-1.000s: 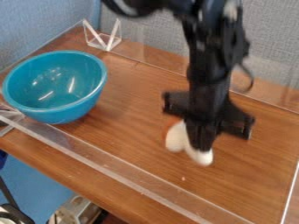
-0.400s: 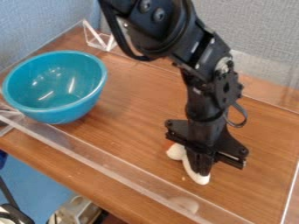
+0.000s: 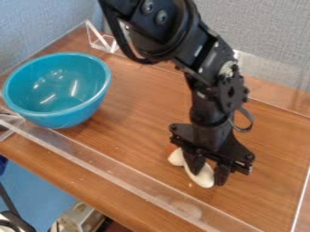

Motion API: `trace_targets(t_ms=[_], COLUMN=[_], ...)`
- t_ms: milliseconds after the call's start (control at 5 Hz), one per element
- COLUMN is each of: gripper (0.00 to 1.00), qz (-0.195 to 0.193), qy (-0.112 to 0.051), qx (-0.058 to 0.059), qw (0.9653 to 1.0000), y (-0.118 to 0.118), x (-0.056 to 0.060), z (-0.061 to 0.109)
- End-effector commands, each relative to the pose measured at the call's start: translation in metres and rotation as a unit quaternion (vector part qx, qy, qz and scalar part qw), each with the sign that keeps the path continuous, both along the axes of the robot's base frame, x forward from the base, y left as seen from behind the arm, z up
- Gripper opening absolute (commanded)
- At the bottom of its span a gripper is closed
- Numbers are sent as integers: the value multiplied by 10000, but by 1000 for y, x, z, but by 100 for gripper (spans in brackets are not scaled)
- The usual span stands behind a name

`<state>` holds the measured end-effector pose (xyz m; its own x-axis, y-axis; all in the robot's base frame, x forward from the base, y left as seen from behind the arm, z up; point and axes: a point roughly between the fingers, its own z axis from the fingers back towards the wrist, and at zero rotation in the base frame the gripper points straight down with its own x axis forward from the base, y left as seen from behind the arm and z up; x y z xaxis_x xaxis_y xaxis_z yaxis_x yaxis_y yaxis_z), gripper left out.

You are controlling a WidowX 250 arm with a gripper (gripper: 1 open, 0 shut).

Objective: Remove the mushroom from inside the blue bowl and put it on the table

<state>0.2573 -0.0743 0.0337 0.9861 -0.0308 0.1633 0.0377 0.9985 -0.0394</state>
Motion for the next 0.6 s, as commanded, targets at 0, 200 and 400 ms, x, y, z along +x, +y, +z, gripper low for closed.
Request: trace_targets(t_ms=[0,200,400], gripper=[100,100,100], qz=[83,47,51], qy=[-209,-363,-602], qx=[2,20,21], qw=[9997,9993,9982], y=[9,13,19], x=[7,9,12], z=[9,18,26])
